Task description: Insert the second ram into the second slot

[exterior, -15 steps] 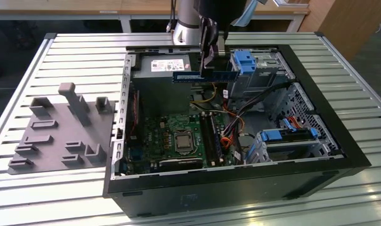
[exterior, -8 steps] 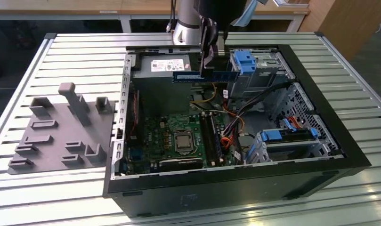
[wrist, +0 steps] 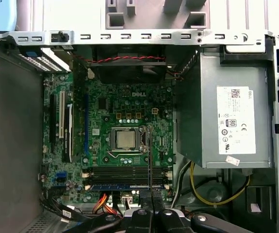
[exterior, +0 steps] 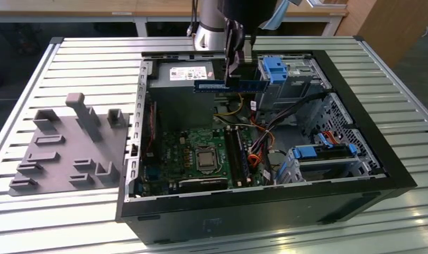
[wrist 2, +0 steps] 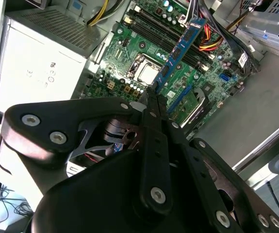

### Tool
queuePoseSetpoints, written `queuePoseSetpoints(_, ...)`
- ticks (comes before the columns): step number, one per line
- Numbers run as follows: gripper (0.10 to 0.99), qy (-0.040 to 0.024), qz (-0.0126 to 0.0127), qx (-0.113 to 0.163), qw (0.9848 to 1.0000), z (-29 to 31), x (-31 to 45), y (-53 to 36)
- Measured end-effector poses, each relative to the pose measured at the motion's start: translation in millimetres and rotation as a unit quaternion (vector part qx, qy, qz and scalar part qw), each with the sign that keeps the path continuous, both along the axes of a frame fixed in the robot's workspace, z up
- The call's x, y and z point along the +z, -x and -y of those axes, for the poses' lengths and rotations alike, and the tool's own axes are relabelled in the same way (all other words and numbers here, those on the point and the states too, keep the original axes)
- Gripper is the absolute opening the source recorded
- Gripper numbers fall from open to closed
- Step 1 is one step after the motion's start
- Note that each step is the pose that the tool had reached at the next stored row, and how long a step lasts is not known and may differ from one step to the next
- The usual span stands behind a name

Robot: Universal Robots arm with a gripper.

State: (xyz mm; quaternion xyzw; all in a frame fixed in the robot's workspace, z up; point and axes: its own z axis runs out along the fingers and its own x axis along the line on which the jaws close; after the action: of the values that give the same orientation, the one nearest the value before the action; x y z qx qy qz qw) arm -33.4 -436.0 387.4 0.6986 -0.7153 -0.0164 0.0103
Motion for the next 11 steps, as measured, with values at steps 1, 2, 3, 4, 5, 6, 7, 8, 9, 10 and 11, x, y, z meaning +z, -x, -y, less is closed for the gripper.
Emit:
queuePoseSetpoints(1,0.118,0.0000,0.0000,-0.001,1.0000,0.0,0.0,0.0)
queuePoseSetpoints(2,0.118,0.0000,0.0000,-0.003,1.0000,0.0,0.0,0.0)
queuePoseSetpoints(3,0.118,0.0000,0.0000,-0.004,1.0000,0.0,0.0,0.0)
queuePoseSetpoints(4,0.118,0.0000,0.0000,-0.006,1.0000,0.0,0.0,0.0)
queuePoseSetpoints(5,0.118,0.0000,0.0000,-0.010,0.9999,0.0,0.0,0.0)
queuePoseSetpoints(6,0.118,0.0000,0.0000,-0.014,0.9999,0.0,0.0,0.0)
queuePoseSetpoints(7,0.118,0.0001,0.0000,-0.019,0.9998,0.0,0.0,0.0)
queuePoseSetpoints(8,0.118,0.0001,0.0000,-0.023,0.9997,0.0,-0.1,0.0)
queuePoseSetpoints(9,0.118,0.0001,0.0000,-0.027,0.9996,0.0,-0.1,0.0)
queuePoseSetpoints(10,0.118,0.0002,0.0000,-0.031,0.9995,0.0,-0.1,0.0)
queuePoseSetpoints(11,0.118,0.0002,0.0000,-0.035,0.9994,0.0,-0.1,0.0)
